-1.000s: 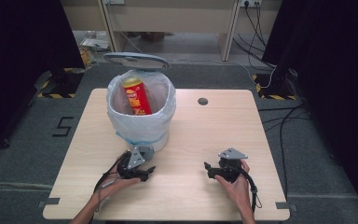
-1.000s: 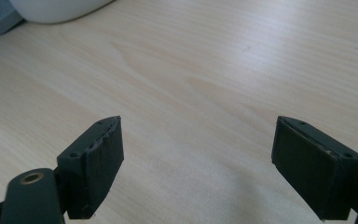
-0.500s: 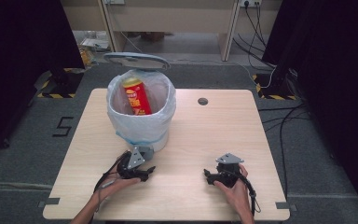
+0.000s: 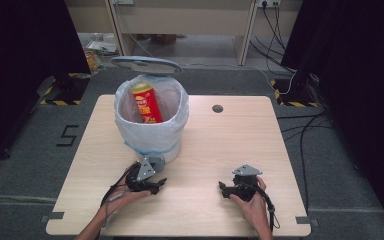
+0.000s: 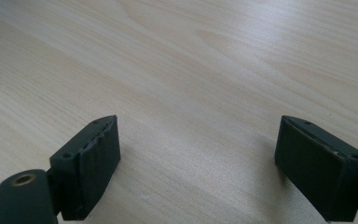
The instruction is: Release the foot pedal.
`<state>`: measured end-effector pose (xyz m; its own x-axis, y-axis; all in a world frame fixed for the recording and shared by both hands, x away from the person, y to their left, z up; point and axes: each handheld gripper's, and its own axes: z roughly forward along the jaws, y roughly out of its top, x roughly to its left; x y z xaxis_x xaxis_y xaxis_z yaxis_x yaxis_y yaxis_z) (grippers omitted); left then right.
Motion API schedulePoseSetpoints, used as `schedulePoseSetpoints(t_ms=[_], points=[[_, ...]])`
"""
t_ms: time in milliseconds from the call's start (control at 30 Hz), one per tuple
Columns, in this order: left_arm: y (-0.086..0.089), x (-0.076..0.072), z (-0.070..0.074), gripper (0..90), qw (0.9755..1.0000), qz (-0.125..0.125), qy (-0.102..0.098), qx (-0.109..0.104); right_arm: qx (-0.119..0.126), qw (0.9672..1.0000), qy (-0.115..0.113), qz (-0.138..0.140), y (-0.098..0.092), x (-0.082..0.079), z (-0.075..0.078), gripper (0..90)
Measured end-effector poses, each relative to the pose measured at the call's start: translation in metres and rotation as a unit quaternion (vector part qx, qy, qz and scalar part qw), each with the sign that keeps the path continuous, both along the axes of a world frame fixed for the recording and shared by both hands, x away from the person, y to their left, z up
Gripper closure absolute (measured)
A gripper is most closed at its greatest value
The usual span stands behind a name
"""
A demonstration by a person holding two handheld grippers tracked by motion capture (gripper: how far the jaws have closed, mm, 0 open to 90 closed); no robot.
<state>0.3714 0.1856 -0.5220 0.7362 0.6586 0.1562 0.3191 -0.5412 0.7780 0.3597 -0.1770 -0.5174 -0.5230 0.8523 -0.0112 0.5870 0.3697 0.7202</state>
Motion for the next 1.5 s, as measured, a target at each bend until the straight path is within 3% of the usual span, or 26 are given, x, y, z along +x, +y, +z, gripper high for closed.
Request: schedulePoseSetpoints(t_ms=[767, 1067, 1200, 1433, 1500], points=[[0.000, -0.001, 0.000, 27.8, 1.0000, -0.002, -0.008, 0.003, 0.001, 1.0000, 0.003, -0.001, 0.001, 0.000, 0.000, 13.4], [-0.001, -0.002, 0.002, 25.2, 0.9999, 0.001, -0.010, -0.006, 0.001, 1.0000, 0.003, 0.000, 0.001, 0.000, 0.000, 13.2], [0.001, -0.002, 0.004, 24.0, 0.9999, -0.002, -0.001, -0.011, 0.001, 1.0000, 0.002, 0.001, 0.001, 0.000, 0.000, 13.2], [0.002, -0.004, 0.011, 22.6, 0.9996, 0.000, -0.016, -0.021, 0.001, 1.0000, 0.002, 0.002, 0.000, 0.000, 0.000, 13.1], [0.003, -0.003, 0.012, 22.2, 0.9995, 0.000, -0.011, -0.030, 0.001, 1.0000, 0.002, 0.002, 0.000, 0.000, 0.000, 12.8]])
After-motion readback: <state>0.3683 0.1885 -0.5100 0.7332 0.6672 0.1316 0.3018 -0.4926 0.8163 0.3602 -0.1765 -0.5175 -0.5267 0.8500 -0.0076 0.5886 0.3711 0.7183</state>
